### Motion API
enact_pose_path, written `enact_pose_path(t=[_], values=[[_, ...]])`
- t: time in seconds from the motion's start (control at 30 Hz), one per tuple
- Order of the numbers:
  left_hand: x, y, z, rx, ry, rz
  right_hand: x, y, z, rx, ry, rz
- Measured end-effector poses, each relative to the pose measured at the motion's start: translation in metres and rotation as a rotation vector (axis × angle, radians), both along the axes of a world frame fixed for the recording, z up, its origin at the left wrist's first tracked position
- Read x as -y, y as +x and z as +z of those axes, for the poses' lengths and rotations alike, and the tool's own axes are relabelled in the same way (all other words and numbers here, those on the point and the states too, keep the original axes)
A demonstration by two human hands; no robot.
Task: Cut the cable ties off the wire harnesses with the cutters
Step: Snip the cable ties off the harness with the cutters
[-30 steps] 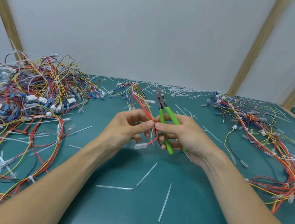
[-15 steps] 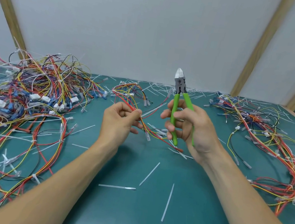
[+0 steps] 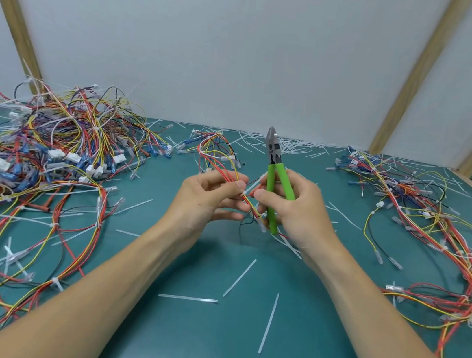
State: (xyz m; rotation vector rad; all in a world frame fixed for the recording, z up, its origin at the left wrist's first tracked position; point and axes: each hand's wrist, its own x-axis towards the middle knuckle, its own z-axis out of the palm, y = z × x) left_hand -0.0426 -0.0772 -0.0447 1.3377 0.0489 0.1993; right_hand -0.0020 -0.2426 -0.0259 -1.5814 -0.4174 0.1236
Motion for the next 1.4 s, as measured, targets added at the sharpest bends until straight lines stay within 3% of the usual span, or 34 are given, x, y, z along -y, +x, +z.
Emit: enact_pose_path(t=[0.2, 0.37, 0.8, 1.03, 1.4], values=[[-0.001, -0.003, 0.003, 0.026, -0.048, -0.144, 0.002, 0.002, 0.000, 0.011, -0.048, -0.016], [0.001, -0.004, 0.002, 0.089, 0.019, -0.221, 0.004, 0.003, -0.001, -0.040, -0.042, -0.046], [0.006, -0.002, 0.001, 0.180, 0.183, 0.047, 0.005, 0.003, 0.003, -0.103, -0.038, -0.073], [0.000, -0.001, 0.002, 0.118, 0.113, 0.160, 0.009, 0.004, 0.009, -0.064, -0.042, -0.098], [-0.006, 0.003, 0.000, 0.008, 0.094, 0.331, 0.024, 0.006, 0.018, -0.154, -0.228, 0.241]])
